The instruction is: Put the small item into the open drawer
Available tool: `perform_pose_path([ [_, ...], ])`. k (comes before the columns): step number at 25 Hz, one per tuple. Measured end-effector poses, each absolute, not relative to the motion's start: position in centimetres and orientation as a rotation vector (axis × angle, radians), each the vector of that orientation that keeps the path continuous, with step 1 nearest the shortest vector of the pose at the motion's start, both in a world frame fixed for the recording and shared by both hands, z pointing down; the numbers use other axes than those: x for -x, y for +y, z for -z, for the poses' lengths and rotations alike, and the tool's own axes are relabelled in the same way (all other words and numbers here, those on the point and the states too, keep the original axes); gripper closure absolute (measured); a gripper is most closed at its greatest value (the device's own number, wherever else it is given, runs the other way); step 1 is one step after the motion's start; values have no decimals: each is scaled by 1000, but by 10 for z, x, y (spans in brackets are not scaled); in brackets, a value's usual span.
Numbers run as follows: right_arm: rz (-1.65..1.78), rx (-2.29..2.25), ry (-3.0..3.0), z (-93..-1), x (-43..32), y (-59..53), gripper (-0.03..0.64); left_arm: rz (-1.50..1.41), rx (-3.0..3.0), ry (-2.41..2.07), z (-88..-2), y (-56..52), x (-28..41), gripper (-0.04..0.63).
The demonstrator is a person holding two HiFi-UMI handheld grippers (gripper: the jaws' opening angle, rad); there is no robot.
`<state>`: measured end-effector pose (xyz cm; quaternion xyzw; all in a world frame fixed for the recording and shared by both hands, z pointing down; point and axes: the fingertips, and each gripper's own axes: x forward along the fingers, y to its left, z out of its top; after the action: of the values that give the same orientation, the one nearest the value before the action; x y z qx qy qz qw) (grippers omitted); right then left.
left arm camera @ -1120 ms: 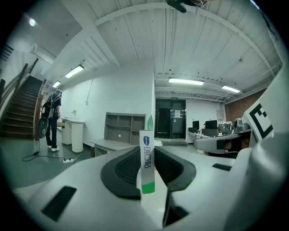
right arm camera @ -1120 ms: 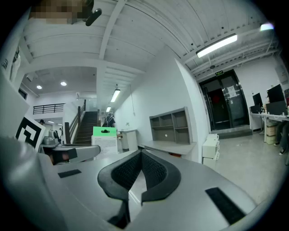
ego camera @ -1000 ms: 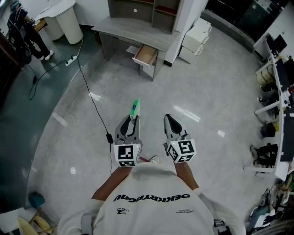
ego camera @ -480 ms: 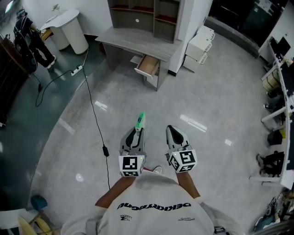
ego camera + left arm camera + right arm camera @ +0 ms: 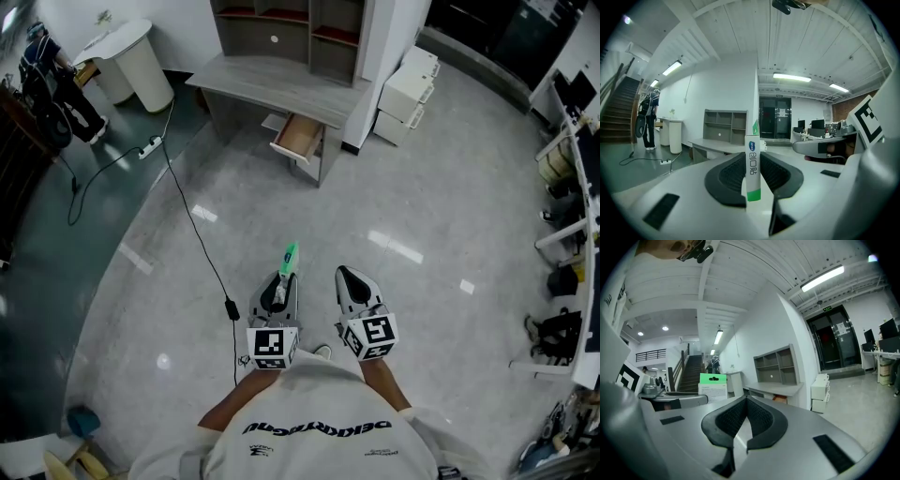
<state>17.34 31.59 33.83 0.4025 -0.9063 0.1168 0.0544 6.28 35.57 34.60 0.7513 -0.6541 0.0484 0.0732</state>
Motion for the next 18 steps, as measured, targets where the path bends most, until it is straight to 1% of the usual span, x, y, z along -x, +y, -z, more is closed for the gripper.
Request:
perform_pose_path([
  [5, -331, -1237, -2738, -340, -156, 265, 588, -112, -2289, -1946, -346, 297, -48, 494],
  [18, -298, -1347, -2712, -314, -74, 127, 588, -179, -2454, -1797, -325, 149, 17, 494],
])
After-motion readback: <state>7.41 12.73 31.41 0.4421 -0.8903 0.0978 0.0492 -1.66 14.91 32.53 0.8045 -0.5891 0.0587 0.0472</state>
